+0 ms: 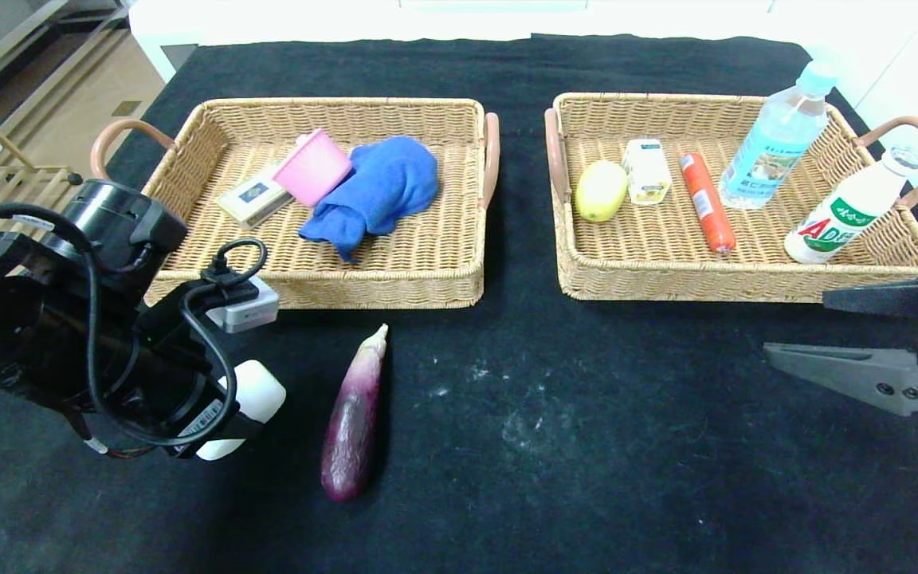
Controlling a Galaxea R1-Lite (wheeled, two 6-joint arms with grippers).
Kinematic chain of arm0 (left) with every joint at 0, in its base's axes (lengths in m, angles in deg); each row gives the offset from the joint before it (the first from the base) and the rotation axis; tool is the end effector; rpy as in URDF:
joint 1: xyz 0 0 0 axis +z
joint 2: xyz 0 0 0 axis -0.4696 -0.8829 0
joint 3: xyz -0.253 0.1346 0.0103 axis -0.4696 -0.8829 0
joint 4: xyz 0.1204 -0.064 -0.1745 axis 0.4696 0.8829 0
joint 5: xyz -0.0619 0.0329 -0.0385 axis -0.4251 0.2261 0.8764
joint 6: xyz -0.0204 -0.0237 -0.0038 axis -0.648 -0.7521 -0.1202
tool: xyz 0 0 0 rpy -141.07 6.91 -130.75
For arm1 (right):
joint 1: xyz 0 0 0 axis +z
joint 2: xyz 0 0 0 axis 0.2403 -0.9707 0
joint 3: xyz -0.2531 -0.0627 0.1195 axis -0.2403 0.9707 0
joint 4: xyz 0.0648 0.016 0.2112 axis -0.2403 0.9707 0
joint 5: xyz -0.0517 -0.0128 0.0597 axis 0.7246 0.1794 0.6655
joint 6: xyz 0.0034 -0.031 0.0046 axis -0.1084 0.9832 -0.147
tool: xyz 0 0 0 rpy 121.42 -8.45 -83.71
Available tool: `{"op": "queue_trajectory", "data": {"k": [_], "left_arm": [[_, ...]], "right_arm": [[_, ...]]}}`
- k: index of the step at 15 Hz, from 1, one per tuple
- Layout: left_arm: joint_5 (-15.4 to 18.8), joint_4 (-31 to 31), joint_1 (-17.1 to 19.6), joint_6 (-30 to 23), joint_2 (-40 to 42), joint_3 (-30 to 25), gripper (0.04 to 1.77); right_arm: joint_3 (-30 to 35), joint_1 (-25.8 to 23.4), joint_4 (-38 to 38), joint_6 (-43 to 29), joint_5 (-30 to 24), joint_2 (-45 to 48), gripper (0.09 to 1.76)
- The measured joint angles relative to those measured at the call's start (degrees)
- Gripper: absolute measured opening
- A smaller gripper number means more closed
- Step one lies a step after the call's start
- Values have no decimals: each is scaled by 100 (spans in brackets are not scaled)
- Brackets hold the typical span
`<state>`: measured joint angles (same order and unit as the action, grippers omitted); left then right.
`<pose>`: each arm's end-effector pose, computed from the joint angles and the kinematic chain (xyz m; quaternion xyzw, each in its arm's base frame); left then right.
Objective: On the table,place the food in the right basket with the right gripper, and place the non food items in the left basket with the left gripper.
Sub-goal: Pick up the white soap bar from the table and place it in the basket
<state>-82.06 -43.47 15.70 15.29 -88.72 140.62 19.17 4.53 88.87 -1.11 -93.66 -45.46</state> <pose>0.2820 -0.0578 0.1943 0.2747 0.4398 -0.1481 0.8421 0.2102 0.0786 0.2589 -0.0855 0.1641 0.2976 0.9366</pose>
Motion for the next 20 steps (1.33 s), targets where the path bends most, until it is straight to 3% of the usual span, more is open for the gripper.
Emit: {"op": "queue_trajectory", "data": {"k": [10, 20], "left_arm": [[123, 193, -69, -124, 251, 101, 100], [112, 196, -496, -1048, 439, 997, 100]], "right_arm": [[-2, 0, -5, -6, 2, 7, 171], [-2, 0, 1, -6, -2, 21, 171]]}}
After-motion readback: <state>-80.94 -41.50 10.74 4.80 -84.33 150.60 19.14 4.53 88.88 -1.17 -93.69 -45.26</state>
